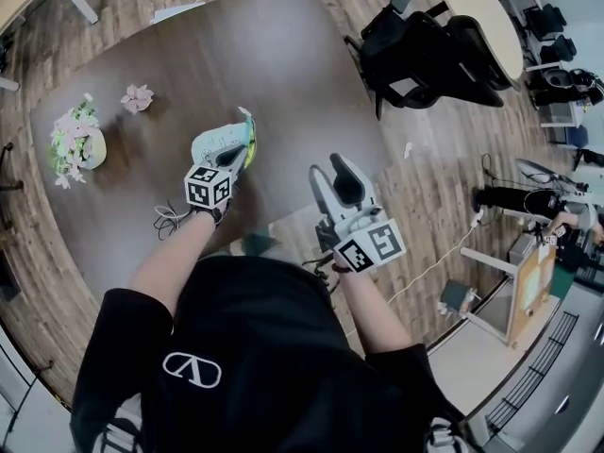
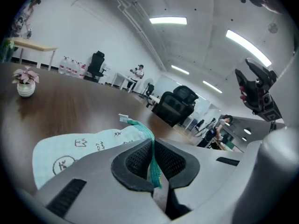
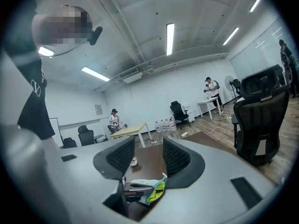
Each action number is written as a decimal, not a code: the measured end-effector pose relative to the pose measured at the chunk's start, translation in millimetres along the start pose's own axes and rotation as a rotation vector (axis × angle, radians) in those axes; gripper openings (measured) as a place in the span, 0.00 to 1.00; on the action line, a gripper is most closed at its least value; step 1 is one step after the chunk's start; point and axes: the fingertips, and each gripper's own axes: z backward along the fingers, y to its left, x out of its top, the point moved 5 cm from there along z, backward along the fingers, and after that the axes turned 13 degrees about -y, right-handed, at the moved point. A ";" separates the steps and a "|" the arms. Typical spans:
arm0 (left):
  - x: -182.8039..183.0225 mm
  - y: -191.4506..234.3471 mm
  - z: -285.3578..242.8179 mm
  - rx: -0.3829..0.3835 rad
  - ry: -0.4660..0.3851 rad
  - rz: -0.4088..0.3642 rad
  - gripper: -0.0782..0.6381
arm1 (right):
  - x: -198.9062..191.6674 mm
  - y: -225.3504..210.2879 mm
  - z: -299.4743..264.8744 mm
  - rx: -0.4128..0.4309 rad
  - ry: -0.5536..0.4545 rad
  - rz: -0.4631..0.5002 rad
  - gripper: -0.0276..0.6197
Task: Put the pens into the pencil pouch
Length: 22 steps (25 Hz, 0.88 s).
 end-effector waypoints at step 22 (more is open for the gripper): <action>153.0 -72.9 71.5 -0.150 -0.319 -0.265 0.23 | 16.1 8.5 -3.7 0.048 -0.062 0.022 0.33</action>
